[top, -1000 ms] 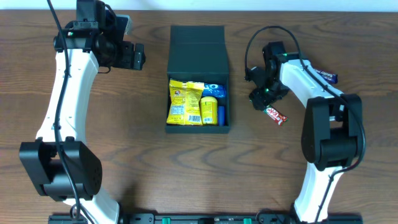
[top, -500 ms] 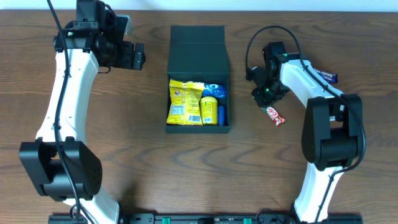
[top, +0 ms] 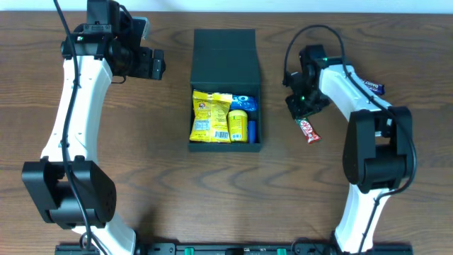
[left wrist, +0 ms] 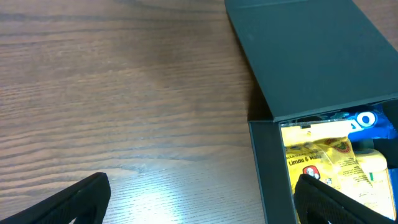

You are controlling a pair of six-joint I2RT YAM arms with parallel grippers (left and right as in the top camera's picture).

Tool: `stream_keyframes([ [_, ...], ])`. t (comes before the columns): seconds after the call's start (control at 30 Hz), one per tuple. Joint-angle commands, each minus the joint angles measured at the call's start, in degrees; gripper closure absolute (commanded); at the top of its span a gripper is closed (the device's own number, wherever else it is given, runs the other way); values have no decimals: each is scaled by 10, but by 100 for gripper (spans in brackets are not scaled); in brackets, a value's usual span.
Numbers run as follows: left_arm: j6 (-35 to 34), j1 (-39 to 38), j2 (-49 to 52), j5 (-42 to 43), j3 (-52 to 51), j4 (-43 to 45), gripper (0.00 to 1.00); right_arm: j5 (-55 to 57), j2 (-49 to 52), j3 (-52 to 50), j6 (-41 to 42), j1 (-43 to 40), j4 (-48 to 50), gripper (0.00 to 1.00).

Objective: Pack container
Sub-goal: 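Grasp the green-red candy bar with the right gripper and lift, then carry the candy bar into the box and release it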

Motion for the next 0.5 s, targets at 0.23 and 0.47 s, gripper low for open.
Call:
stream_keyframes([
  [0.23,6,2,-15,-2,14,-2,5,-125,1,238,117,11,-113,90],
  [0.47,7,2,-15,-2,14,-2,5,-127,1,319,23,89,-134,89],
])
